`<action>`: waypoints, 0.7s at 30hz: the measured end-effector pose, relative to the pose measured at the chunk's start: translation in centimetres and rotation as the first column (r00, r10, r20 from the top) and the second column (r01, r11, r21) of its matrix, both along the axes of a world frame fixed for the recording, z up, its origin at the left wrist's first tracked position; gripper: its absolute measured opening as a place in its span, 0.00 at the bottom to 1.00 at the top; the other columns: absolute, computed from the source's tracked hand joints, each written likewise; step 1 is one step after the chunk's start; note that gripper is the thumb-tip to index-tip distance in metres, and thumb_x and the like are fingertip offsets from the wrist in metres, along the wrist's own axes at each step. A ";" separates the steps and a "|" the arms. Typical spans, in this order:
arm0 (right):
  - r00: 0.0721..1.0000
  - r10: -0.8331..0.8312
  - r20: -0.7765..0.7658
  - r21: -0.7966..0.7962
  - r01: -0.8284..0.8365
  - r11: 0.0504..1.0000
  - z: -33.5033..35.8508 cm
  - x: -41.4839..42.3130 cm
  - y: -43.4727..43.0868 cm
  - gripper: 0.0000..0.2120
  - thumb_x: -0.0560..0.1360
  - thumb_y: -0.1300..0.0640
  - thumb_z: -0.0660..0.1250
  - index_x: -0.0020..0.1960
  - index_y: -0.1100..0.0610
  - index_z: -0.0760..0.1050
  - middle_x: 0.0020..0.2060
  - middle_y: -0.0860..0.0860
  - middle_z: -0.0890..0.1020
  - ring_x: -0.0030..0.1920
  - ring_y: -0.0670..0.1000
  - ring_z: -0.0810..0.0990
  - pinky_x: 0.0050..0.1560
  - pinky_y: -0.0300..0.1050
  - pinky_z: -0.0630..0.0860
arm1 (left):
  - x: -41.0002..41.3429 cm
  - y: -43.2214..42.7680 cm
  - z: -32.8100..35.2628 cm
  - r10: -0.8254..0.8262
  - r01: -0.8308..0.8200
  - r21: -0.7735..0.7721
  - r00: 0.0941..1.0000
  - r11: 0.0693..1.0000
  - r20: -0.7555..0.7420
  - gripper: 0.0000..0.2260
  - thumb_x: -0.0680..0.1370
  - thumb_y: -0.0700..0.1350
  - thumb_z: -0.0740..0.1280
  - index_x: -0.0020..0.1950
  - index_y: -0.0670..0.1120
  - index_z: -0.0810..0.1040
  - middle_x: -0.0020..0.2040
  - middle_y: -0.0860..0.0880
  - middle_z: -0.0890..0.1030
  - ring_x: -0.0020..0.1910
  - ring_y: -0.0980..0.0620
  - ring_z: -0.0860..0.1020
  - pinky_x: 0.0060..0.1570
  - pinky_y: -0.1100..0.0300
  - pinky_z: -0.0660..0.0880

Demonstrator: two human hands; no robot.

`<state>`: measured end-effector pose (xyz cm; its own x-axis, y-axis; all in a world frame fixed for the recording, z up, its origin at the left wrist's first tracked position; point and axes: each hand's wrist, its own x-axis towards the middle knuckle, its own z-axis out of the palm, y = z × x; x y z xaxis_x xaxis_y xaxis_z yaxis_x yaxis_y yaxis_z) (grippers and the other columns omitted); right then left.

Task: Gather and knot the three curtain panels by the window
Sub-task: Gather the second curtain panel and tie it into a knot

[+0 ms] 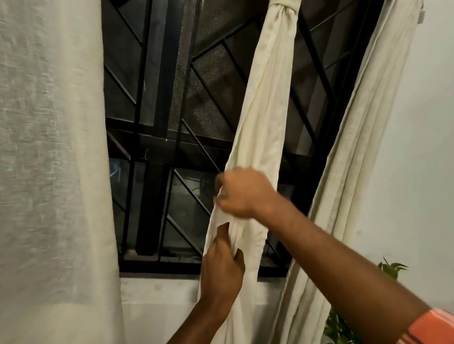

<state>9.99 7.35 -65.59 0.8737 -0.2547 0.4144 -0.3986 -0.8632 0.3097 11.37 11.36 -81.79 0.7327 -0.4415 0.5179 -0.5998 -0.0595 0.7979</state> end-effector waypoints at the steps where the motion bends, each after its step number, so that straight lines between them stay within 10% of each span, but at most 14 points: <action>1: 0.999 -0.009 -0.051 0.003 0.010 1.000 -1.1 -0.1 0.0 0.15 0.74 0.45 0.65 0.55 0.53 0.79 0.50 0.53 0.81 0.48 0.56 0.80 0.41 0.44 0.69 | 0.2 0.0 -0.1 -0.006 0.006 -0.004 1.000 1.000 0.006 0.26 0.77 0.41 0.66 0.73 0.49 0.60 0.59 0.50 0.78 0.55 0.48 0.80 0.53 0.55 0.78; 5: 0.951 0.120 0.285 -0.055 -0.108 0.993 -1.3 -0.4 1.0 0.14 0.77 0.48 0.63 0.58 0.53 0.77 0.53 0.51 0.77 0.50 0.52 0.78 0.38 0.42 0.66 | 1.0 0.1 -0.5 -0.015 0.014 -0.031 1.000 0.999 -0.024 0.26 0.77 0.40 0.66 0.72 0.47 0.62 0.60 0.47 0.78 0.54 0.48 0.80 0.53 0.54 0.79; 10: 0.656 0.225 0.721 -0.300 0.003 0.954 2.6 -0.9 1.5 0.18 0.72 0.50 0.66 0.60 0.55 0.75 0.57 0.55 0.75 0.55 0.54 0.74 0.44 0.42 0.72 | 1.0 0.0 -0.5 -0.007 0.006 -0.021 0.999 1.000 -0.048 0.25 0.76 0.40 0.66 0.71 0.49 0.62 0.61 0.48 0.77 0.58 0.47 0.78 0.58 0.51 0.77; 21: 0.959 0.041 0.282 -0.342 0.060 0.938 3.7 -1.0 0.0 0.20 0.74 0.45 0.61 0.62 0.54 0.74 0.61 0.54 0.72 0.61 0.57 0.70 0.55 0.56 0.72 | -0.3 0.1 -0.1 -0.037 0.038 0.036 0.999 0.999 -0.025 0.22 0.78 0.45 0.65 0.70 0.50 0.62 0.63 0.50 0.74 0.60 0.49 0.76 0.59 0.55 0.75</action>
<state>8.95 7.31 -61.89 0.7070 -0.0599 0.7047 -0.5204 -0.7188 0.4609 11.11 11.43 -81.85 0.7274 -0.4873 0.4831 -0.5828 -0.0670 0.8098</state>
